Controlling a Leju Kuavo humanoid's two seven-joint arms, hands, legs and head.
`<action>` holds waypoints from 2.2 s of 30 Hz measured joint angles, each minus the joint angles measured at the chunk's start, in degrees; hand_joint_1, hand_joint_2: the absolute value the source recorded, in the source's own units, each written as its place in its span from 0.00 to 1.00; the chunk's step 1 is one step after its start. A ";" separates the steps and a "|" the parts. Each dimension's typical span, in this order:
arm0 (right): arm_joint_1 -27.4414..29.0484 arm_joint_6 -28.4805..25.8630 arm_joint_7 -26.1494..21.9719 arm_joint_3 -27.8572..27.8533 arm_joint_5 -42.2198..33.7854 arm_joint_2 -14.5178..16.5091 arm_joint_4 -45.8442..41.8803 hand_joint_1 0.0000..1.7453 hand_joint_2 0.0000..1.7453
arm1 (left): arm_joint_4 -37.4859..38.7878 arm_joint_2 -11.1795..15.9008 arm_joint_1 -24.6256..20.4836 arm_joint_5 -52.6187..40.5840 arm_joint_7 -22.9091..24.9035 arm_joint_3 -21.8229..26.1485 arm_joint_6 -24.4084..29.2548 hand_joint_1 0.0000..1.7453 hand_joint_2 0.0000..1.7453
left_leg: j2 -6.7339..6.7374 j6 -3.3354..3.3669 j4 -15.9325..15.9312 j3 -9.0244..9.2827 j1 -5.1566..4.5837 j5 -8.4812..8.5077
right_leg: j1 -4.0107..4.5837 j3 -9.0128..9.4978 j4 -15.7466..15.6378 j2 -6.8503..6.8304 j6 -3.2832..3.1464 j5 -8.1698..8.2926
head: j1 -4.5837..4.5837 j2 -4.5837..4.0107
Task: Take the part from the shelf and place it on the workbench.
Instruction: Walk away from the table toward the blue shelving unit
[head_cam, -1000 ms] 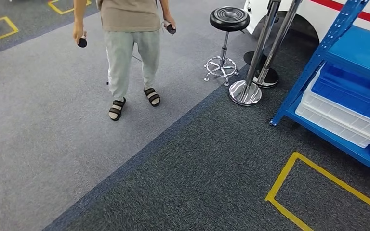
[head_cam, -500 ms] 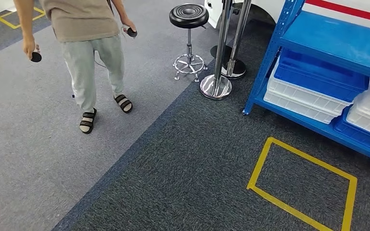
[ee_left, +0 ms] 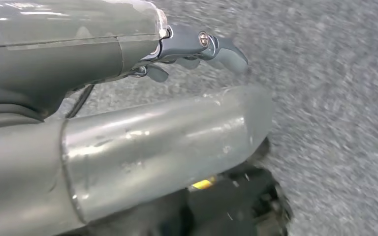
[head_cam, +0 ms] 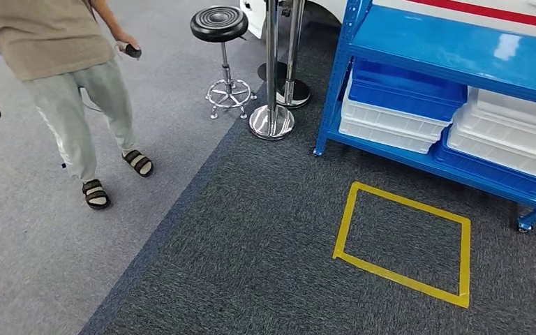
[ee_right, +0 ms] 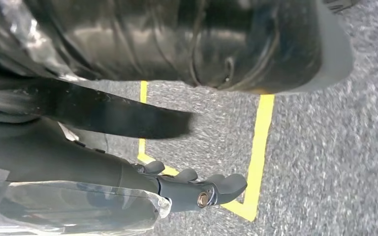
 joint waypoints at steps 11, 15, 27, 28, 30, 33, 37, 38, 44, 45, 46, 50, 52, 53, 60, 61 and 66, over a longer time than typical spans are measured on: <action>-0.23 0.80 -0.83 -0.02 1.00 -0.23 -0.02 0.00 0.00 | -0.01 -0.03 0.01 -0.84 -0.43 -0.05 0.72 0.00 0.00 | -4.70 -2.38 17.41 -7.83 0.66 -7.64 | 0.37 -0.11 -0.75 5.14 -2.94 0.36 | -0.05 -0.01; -0.16 0.96 -1.01 0.09 2.40 0.71 0.04 0.00 0.00 | -0.01 0.42 -0.05 -1.15 -0.80 -0.07 1.20 0.00 0.00 | -6.01 -0.15 3.90 -2.99 0.04 0.34 | 0.67 0.28 -0.79 6.65 -2.85 0.29 | -0.06 -0.01; -0.36 1.84 -3.34 0.67 4.03 2.13 0.09 0.00 0.00 | -0.01 0.96 0.33 -0.57 -2.06 -0.04 2.29 0.00 0.00 | -4.21 1.05 -1.11 -1.40 0.09 2.34 | 0.19 -5.83 12.17 3.27 -0.14 -5.65 | -0.04 0.00; -0.30 1.70 -3.46 0.71 4.20 2.13 0.09 0.00 0.00 | -0.01 0.92 0.38 -0.40 -2.41 -0.04 2.54 0.00 0.00 | -3.92 0.85 -0.77 -1.42 0.18 2.12 | 0.07 -3.96 8.74 2.83 0.01 -3.63 | -0.04 0.00; -0.41 1.21 -3.03 0.83 4.59 2.23 0.09 0.00 0.00 | -0.02 0.86 0.49 0.20 -3.61 0.01 3.25 0.00 0.00 | -3.31 0.22 0.21 -1.58 0.16 1.44 | 0.08 -0.35 1.65 1.30 -0.29 -0.86 | -0.04 0.00; -0.76 0.55 -1.79 1.04 4.89 2.53 0.11 0.00 0.00 | -0.03 0.86 0.51 0.98 -5.12 0.09 4.10 0.00 0.00 | -2.38 -0.87 1.10 -1.63 -0.08 0.73 | 0.46 0.30 -0.59 1.37 -1.51 -0.32 | -0.05 -0.01; -0.70 0.33 -1.59 1.07 4.90 2.65 0.10 0.00 0.00 | -0.05 0.94 0.33 1.10 -5.43 0.12 4.24 0.00 0.00 | -3.35 -2.23 4.68 -3.00 0.31 -2.27 | 0.13 -0.02 -0.70 2.89 -2.82 0.18 | -0.06 -0.01; -0.69 0.30 -1.58 1.08 4.90 2.67 0.10 0.00 0.00 | -0.05 0.96 0.34 1.11 -5.45 0.13 4.25 0.00 0.00 | -4.07 -2.47 8.20 -4.49 0.39 -4.34 | 0.10 -0.20 -0.70 3.25 -3.00 0.28 | -0.06 -0.01; -0.45 0.28 -1.58 1.09 4.90 2.87 0.12 0.00 0.00 | -0.05 0.96 0.54 1.12 -5.47 0.13 4.25 0.00 0.00 | -5.57 -1.66 11.89 -6.04 0.35 -3.48 | 0.39 -0.28 -0.69 6.50 -3.13 0.48 | -0.06 0.00; -0.44 0.29 -1.58 1.09 4.90 2.95 0.12 0.00 0.00 | -0.06 1.02 0.53 1.12 -5.47 0.14 4.25 0.00 0.00 | -6.98 -1.07 7.41 -3.96 0.31 -1.57 | 0.31 -0.22 -0.72 7.09 -3.06 0.52 | -0.06 0.00; -0.49 0.29 -1.58 1.09 4.90 3.11 0.14 0.00 0.00 | -0.09 1.15 0.54 1.12 -5.48 0.16 4.29 0.00 0.00 | -8.43 -0.55 3.95 -2.40 0.24 -0.31 | 0.21 -0.25 -0.80 7.63 -2.87 0.63 | -0.06 0.00; -0.53 0.38 -2.46 1.09 4.45 3.59 0.14 0.00 0.00 | -0.26 1.58 0.59 1.10 -5.11 0.33 5.95 0.00 0.00 | -9.25 0.31 0.08 -0.99 -0.30 0.83 | -0.44 -0.77 -1.56 9.84 -1.27 1.48 | -0.31 -0.01; -0.41 0.54 -3.95 1.04 3.69 3.75 0.15 0.00 0.00 | -0.30 1.75 0.60 1.25 -3.86 0.52 7.29 0.00 0.00 | -7.82 0.59 -1.31 -0.41 0.02 1.60 | -0.22 -0.93 -1.38 8.77 -0.71 1.20 | -0.25 -0.01; -0.45 0.64 -4.67 1.00 3.28 3.78 0.14 0.00 0.00 | -0.29 1.79 0.65 1.43 -3.16 0.70 7.67 0.00 0.00 | -7.01 0.78 -2.01 -0.15 0.19 1.99 | -0.02 -1.61 0.04 7.26 -0.59 0.14 | -0.21 -0.01; -0.83 1.70 -6.01 0.44 2.27 3.79 0.15 0.00 0.00 | -0.29 2.14 0.43 2.13 -2.20 1.80 5.06 0.00 0.00 | -1.61 0.66 -1.71 -0.19 0.14 1.54 | -0.07 -4.59 7.80 2.21 0.31 -2.19 | -0.07 0.00; -0.91 1.85 -6.16 0.42 2.28 3.80 0.15 0.00 0.00 | -0.30 2.11 0.33 2.09 -2.26 1.83 4.70 0.00 0.00 | -1.13 0.35 -1.38 -0.21 0.12 1.20 | 0.03 -2.48 3.97 1.16 0.20 -0.80 | -0.07 -0.01; -1.07 1.23 -6.69 0.37 2.92 3.92 0.15 0.00 0.00 | -0.30 2.03 -0.32 1.78 -2.48 1.85 3.46 0.00 0.00 | 0.48 -1.37 -0.05 -0.15 -0.25 -0.13 | 0.53 -0.09 -1.05 0.78 -1.90 0.22 | -0.16 0.00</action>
